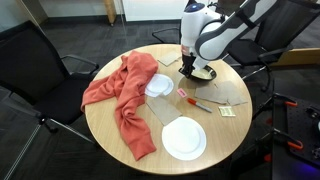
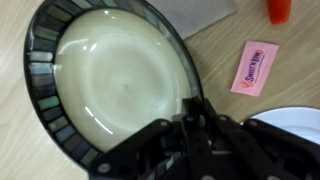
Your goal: Move the bowl backwards then put the marker inside it.
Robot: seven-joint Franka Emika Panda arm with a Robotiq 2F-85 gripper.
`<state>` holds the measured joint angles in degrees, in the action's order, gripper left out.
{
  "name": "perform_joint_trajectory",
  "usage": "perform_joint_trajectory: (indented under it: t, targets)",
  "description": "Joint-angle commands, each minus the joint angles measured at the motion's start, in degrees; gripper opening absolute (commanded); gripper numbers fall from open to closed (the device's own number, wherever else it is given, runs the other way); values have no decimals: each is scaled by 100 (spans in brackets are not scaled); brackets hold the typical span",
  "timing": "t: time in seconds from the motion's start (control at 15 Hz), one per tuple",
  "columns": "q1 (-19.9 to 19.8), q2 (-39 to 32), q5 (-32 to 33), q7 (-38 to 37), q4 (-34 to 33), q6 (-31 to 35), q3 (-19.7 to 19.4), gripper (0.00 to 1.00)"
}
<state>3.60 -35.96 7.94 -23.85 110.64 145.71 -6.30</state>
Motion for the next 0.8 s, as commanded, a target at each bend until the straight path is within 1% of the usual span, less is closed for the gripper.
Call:
perform_joint_trajectory:
  t: [0.0,0.07,0.13,0.4,0.53,0.67,0.73]
  targets:
    - [110,-35,-172,169,-181,54,18,3]
    - [142,-56,-161,158,-213,38,9,22]
    - [177,-74,-144,137,-239,37,-6,38]
    - [293,-30,-74,83,-228,93,-63,67]
    - [329,178,-53,84,19,206,-74,82]
    - [291,398,-113,213,245,190,9,97]
    - [256,566,-152,311,407,130,70,100]
